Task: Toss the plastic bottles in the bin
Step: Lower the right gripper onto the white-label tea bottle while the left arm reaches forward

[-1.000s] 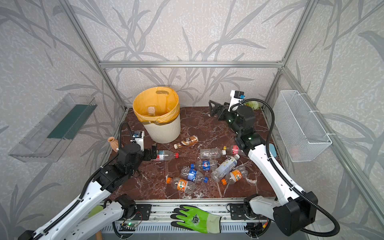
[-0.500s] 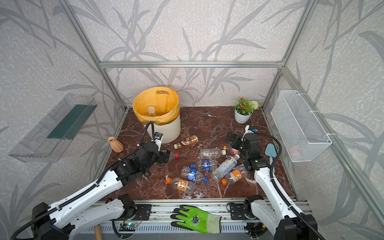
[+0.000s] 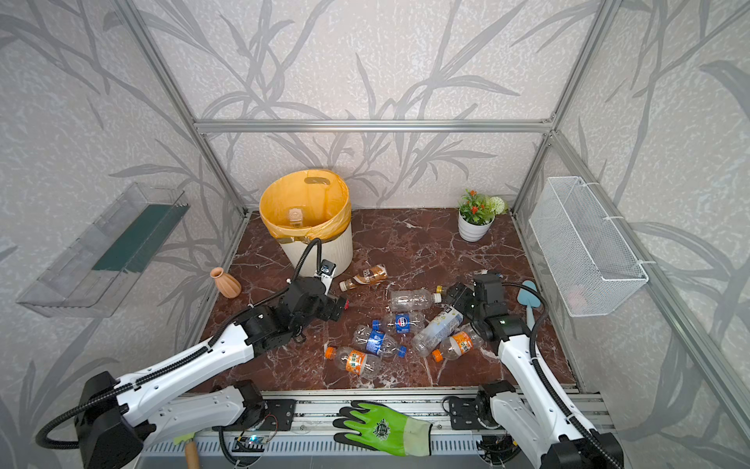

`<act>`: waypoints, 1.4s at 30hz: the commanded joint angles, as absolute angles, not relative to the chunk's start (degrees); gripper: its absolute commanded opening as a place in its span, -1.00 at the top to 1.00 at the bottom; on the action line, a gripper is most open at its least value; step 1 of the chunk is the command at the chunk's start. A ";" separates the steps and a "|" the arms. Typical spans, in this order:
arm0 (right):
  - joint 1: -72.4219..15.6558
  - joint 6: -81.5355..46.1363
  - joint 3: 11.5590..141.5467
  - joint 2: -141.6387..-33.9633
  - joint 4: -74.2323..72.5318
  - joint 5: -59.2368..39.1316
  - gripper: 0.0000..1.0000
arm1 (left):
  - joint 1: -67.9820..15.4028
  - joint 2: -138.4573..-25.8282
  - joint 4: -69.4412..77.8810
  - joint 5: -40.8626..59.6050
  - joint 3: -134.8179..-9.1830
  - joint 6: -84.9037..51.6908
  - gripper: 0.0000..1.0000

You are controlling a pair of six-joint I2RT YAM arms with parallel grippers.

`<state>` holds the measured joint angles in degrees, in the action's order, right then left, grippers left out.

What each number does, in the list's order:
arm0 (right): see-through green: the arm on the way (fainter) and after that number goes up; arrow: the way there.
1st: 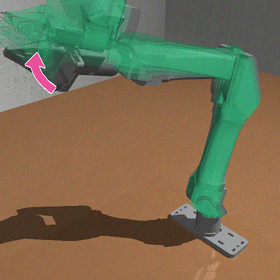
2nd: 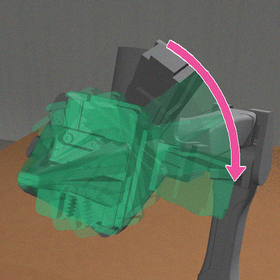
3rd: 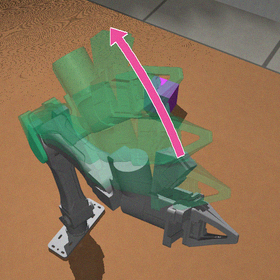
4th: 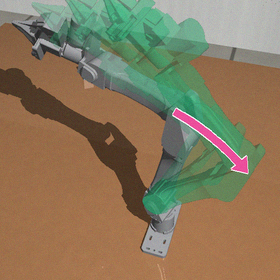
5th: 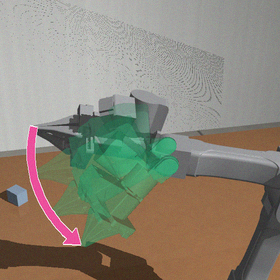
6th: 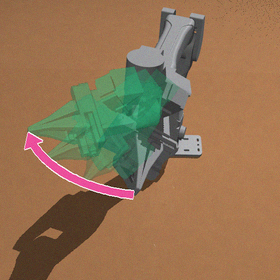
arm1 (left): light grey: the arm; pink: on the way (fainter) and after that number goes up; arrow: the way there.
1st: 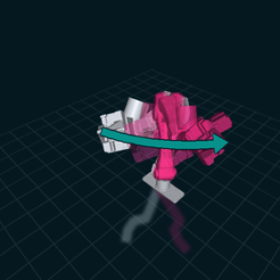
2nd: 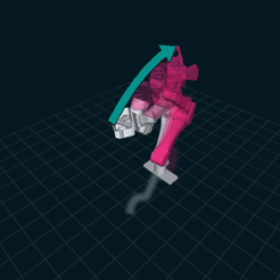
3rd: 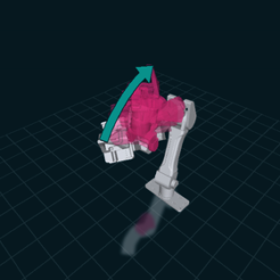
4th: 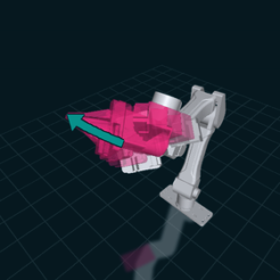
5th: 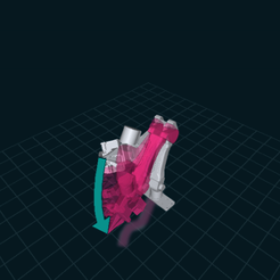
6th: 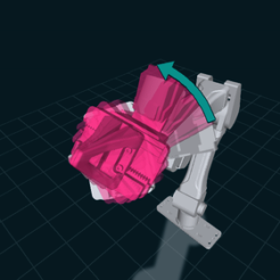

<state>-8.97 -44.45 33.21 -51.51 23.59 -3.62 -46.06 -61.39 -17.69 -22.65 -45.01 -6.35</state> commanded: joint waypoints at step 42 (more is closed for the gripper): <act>-20.50 -51.37 35.68 -69.22 25.50 -6.42 -0.67 | -46.14 -55.99 -17.49 -27.97 -41.79 -4.12 -0.98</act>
<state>-20.01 -50.63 34.65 -68.38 26.85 -5.67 -46.06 -57.08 -17.10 -26.87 -42.26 -4.62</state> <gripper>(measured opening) 0.835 0.991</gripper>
